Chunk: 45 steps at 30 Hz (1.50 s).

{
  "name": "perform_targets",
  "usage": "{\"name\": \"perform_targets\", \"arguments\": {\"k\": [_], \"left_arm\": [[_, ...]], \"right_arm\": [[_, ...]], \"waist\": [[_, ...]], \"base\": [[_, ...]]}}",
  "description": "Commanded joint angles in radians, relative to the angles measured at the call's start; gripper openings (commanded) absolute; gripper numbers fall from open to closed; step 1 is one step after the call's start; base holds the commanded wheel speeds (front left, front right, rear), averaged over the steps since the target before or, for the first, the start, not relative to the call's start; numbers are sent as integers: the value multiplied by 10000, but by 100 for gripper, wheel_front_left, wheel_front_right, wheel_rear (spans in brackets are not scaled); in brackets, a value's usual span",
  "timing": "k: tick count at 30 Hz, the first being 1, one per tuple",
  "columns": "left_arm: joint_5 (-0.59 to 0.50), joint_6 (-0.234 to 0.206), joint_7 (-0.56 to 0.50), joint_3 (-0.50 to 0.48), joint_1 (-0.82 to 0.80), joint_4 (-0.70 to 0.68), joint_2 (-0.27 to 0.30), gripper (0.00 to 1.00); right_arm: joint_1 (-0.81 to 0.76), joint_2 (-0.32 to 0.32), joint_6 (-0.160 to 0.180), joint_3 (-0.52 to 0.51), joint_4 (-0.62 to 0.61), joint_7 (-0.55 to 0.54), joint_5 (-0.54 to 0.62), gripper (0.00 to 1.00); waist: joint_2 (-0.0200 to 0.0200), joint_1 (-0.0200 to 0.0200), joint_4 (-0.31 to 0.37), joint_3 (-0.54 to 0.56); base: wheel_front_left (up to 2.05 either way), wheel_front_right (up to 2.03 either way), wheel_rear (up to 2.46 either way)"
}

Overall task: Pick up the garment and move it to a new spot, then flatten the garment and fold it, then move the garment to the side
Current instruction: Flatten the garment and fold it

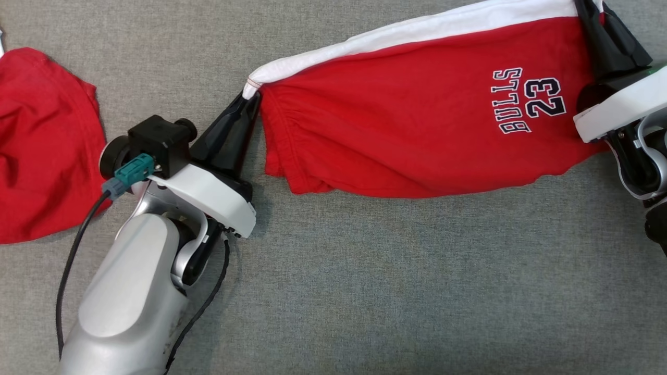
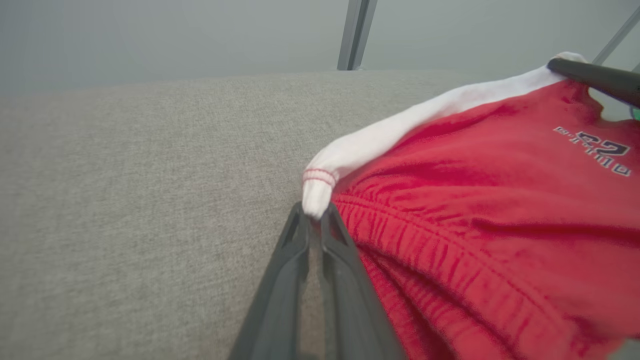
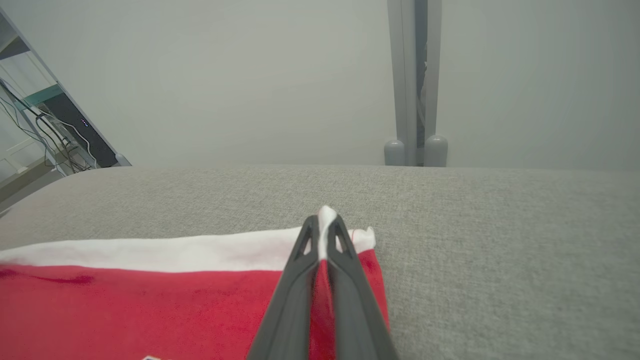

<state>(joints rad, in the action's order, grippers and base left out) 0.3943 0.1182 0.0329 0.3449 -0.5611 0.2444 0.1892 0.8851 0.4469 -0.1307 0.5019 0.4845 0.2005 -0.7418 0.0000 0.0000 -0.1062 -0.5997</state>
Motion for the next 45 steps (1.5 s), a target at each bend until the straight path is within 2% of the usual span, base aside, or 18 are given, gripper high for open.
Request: {"name": "perform_targets", "arguments": {"k": [1, 2, 6, 8, 14, 18, 21, 26, 30, 36, 45], "left_arm": [[61, 38, 129, 126, -200, 217, -17, 72], [55, 48, 205, 173, -200, 287, -24, 100], [64, 55, 452, 241, 1, 477, -53, 100], [-80, -103, 794, 193, 115, 498, -44, 100], [-242, -846, 1950, -233, 619, 300, -222, 100], [-312, -1324, 2258, -740, 1097, -87, -296, 100], [-344, -1522, 2308, -1143, 1474, -402, -369, 100], [-517, -1547, 2316, -1667, 1994, -785, -380, 100], [-761, -1498, 2317, -1796, 2392, -751, -322, 100], [-823, -1442, 2319, -1948, 2747, -634, -379, 100], [-963, -1335, 2311, -2016, 2732, -455, -490, 100]], "right_arm": [[244, 65, -2, 222, 268, 261, -205, 45], [297, 45, -2, 322, 380, 356, -288, 100], [299, -34, -2, 450, 637, 580, -313, 100], [224, -70, -2, 433, 633, 652, -102, 100], [-663, -525, -2, -1254, -460, 659, 1519, 100], [-1784, -1109, -2, -2450, -1315, 659, 2718, 100], [-2697, -1557, -2, -3085, -1852, 660, 3338, 100], [-4067, -2111, -2, -3816, -2384, 659, 3879, 100], [-4801, -2430, -2, -3992, -2545, 660, 4044, 100], [-5236, -2662, -2, -4164, -2579, 660, 4089, 100], [-5333, -2685, -2, -4205, -2604, 661, 4123, 100]], "waist": [[0, 0, -37, -3], [0, 0, -23, 26], [0, 0, 62, 177], [0, 0, 118, 304], [0, 0, 346, 791], [0, 0, 535, 1248], [0, 0, 665, 1554], [0, 0, 867, 1910], [0, 0, 1033, 2063], [0, 0, 1123, 2143], [0, 0, 1110, 2200]], "base": [[0, 0, 0], [0, 0, 0], [0, 0, 0], [0, 0, 0], [0, 0, 0], [0, 0, 0], [0, 0, 0], [0, 0, 0], [0, 0, 0], [0, 0, 0], [0, 0, 0]]}}
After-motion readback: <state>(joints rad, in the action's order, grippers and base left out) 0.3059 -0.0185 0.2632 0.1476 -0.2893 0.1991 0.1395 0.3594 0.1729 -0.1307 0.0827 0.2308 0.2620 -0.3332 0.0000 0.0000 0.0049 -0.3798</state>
